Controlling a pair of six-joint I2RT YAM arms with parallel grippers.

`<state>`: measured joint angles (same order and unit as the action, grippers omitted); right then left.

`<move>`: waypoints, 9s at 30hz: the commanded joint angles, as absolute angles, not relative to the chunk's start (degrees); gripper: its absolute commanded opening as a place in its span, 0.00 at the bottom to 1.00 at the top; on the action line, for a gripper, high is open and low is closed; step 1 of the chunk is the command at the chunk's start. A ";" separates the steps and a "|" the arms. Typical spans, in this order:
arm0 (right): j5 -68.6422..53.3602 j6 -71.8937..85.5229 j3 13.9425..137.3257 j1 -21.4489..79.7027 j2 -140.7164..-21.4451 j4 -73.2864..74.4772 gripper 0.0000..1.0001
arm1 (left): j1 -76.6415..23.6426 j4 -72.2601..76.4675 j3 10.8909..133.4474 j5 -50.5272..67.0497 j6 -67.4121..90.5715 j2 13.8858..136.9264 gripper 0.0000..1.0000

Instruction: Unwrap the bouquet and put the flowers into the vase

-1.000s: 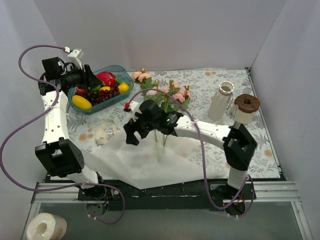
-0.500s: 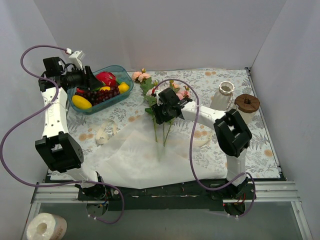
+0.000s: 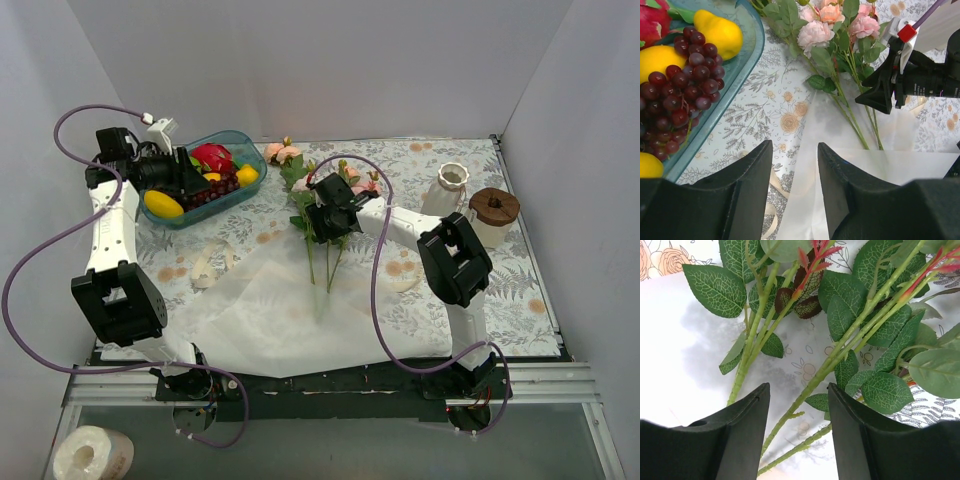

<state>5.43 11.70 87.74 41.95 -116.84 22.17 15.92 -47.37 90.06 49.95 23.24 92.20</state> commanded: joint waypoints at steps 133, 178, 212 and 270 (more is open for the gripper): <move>15.92 19.31 67.15 36.74 -84.54 13.44 0.98 | 16.08 -48.60 86.57 51.85 17.93 87.37 0.41; 27.15 33.31 88.32 41.84 -113.74 23.38 0.01 | 16.17 -48.25 83.23 47.99 15.29 84.99 0.45; 31.53 -34.37 71.28 37.47 -62.75 -48.32 0.01 | 16.08 -46.84 85.42 50.18 18.63 87.62 0.45; 25.49 1.14 59.06 16.44 -54.59 -24.17 0.95 | 16.08 -49.83 89.30 55.37 18.20 89.39 0.47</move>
